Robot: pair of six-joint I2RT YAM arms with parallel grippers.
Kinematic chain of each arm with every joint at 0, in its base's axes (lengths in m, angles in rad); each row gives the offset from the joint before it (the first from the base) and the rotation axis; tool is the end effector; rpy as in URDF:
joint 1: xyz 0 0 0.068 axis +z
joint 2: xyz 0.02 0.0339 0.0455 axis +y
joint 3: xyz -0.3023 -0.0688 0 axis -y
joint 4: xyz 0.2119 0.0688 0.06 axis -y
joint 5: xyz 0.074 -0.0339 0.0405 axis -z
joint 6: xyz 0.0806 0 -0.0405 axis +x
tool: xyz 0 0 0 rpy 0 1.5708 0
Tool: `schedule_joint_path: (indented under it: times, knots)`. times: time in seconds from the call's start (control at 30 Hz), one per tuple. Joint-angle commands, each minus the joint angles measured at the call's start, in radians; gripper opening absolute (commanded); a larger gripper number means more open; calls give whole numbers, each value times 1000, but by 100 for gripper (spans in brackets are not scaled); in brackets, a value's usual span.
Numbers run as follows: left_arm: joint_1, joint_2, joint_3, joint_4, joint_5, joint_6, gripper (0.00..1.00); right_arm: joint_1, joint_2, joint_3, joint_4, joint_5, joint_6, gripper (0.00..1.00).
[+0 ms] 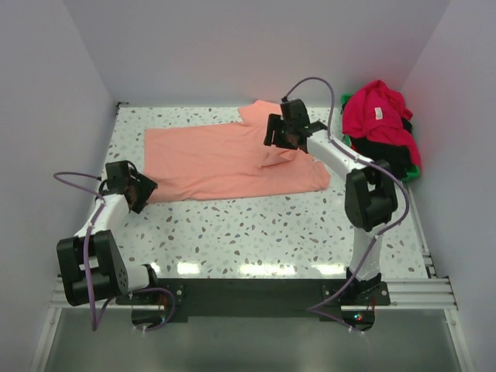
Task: Fold and stack the t-shirts
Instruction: Fold the tshirt
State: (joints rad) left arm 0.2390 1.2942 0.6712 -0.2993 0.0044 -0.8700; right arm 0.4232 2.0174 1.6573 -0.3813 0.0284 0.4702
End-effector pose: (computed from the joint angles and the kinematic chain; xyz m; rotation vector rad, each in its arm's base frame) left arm 0.2312 0.0560 0.2062 -1.3218 2.1378 -0.2674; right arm 0.4423 0.1967 0.2633 0.0699 2.3481 0.4167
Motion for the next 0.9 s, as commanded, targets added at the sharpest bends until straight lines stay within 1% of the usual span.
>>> schedule_joint_path:
  times: [0.0, 0.03, 0.13, 0.2, 0.23, 0.37, 0.57, 0.7, 0.87]
  knots:
    - [2, -7, 21, 32, 3, 28, 70, -4, -114, -114, 38, 113, 8, 64]
    - [2, -6, 24, 31, 3, 28, 70, -4, -135, -172, 45, 122, 7, 62]
    - [2, -9, 28, 28, 8, 28, 70, -4, -143, -246, 64, 142, -17, 57]
    - [2, -9, 31, 29, 12, 26, 70, -4, -135, -261, 67, 165, -33, 54]
    - [0, -7, 33, 31, 12, 25, 70, -4, -120, -263, 62, 174, -47, 50]
    - [0, -6, 36, 32, 19, 23, 70, -4, -76, -251, 67, 202, -91, 48]
    - [0, 8, 41, 32, 29, 25, 70, -4, 10, -183, 97, 206, -146, 48]
    - [2, 7, 45, 28, 28, 26, 70, -4, 102, -67, 76, 200, -163, 48]
    - [0, 4, 54, 23, 29, 28, 70, -4, 145, 34, 65, 191, -163, 52]
